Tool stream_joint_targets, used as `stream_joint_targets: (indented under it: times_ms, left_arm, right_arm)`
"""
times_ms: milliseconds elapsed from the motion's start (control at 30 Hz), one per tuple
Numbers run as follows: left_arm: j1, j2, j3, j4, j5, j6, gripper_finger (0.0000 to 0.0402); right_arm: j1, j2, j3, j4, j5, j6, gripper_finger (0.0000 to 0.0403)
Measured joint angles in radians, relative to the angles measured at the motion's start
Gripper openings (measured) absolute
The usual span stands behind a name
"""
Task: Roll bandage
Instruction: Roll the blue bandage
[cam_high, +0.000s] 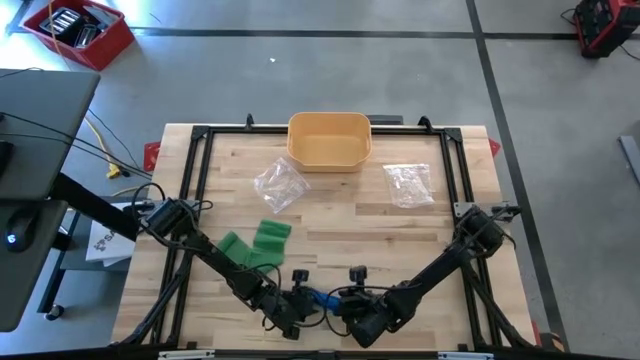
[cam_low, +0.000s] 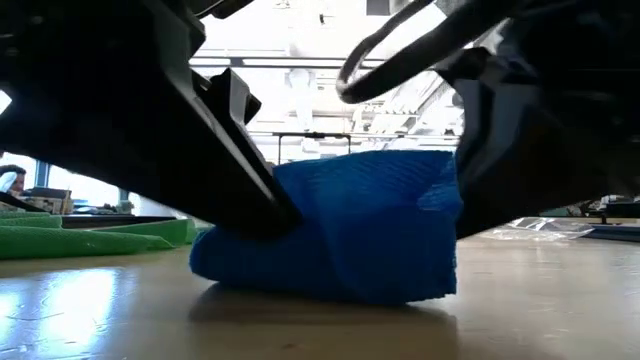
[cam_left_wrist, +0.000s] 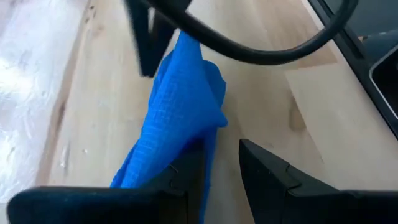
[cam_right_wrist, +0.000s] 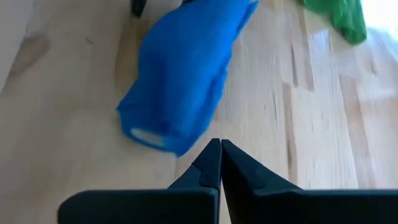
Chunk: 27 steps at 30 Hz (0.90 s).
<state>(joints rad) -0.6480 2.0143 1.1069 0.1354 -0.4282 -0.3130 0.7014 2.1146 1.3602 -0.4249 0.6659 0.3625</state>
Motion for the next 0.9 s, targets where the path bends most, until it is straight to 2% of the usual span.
stream_joint_targets:
  times_ms: [167, 300, 433, 600, 700, 900]
  left_arm:
    - [0.002, -0.012, -0.001, -0.017, 0.005, 0.000, 0.0097]
    - [0.007, -0.007, -0.001, -0.030, 0.045, 0.004, 0.0097]
    - [0.012, 0.008, -0.001, -0.048, 0.184, 0.044, 0.0097]
    - [0.012, 0.021, 0.001, -0.059, 0.202, 0.025, 0.0097]
    - [0.011, 0.023, 0.001, -0.061, 0.192, 0.011, 0.0097]
    - [0.010, 0.024, 0.001, -0.058, 0.182, 0.010, 0.0097]
  right_arm:
    - [-0.001, -0.038, 0.000, -0.183, 0.013, 0.201, 0.0000]
    - [0.002, -0.085, 0.000, -0.237, -0.062, 0.233, 0.0001]
    - [0.002, -0.091, 0.000, -0.115, -0.161, 0.242, 0.0001]
    - [-0.021, -0.055, 0.000, 0.089, -0.270, 0.258, 0.0008]
    - [-0.031, -0.059, 0.000, 0.140, -0.282, 0.267, 0.0037]
    - [-0.050, -0.061, 0.000, 0.137, -0.299, 0.300, 0.0131]
